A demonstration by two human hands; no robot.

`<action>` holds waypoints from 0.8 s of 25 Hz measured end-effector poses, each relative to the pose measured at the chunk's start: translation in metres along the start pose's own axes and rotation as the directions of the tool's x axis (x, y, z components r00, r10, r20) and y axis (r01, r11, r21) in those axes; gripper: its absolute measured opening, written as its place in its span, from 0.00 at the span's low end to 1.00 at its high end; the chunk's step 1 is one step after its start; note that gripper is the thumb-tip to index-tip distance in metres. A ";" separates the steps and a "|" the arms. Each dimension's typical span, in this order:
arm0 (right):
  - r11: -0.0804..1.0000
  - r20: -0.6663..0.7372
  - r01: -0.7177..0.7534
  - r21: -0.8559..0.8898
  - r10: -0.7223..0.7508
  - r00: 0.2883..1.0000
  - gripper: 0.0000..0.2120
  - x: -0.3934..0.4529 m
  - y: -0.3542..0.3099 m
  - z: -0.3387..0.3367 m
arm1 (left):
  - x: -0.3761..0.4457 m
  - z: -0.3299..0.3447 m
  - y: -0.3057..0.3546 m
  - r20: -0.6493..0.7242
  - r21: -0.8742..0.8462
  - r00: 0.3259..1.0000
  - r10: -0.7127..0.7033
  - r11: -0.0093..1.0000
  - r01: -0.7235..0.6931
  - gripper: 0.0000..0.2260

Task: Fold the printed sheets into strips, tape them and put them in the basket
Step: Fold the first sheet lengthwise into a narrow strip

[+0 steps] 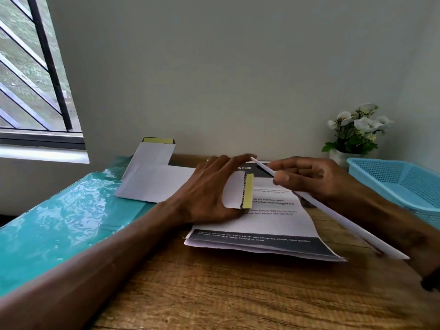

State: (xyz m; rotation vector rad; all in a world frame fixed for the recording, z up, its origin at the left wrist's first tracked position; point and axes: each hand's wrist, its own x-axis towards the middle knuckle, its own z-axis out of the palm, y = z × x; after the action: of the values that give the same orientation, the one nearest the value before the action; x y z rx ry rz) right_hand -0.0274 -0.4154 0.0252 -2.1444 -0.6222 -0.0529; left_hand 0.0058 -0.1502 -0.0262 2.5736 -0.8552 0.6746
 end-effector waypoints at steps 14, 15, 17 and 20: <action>0.772 0.268 0.248 -0.585 -0.106 0.958 0.32 -0.001 0.020 -0.008 | 0.000 -0.005 0.001 0.056 -0.072 0.994 0.097 0.993 -0.093 0.41; 0.773 0.274 0.255 -0.581 -0.108 0.955 0.31 -0.002 0.022 -0.006 | -0.001 -0.004 0.001 0.062 -0.054 0.994 0.092 0.995 -0.089 0.39; 0.766 0.280 0.260 -0.587 -0.109 0.954 0.28 0.000 0.026 -0.002 | -0.002 -0.002 0.000 0.092 -0.011 0.993 0.073 0.997 -0.072 0.36; 0.765 0.261 0.283 -0.578 -0.155 0.953 0.23 0.003 0.028 0.002 | 0.000 -0.001 -0.007 0.164 0.052 0.985 0.046 0.997 -0.055 0.31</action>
State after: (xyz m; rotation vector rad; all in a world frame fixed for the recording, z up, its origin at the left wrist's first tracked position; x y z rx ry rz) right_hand -0.0126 -0.4259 0.0039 -2.7120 -1.0962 -0.1946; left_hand 0.0097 -0.1442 -0.0267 2.6947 -0.9687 0.5150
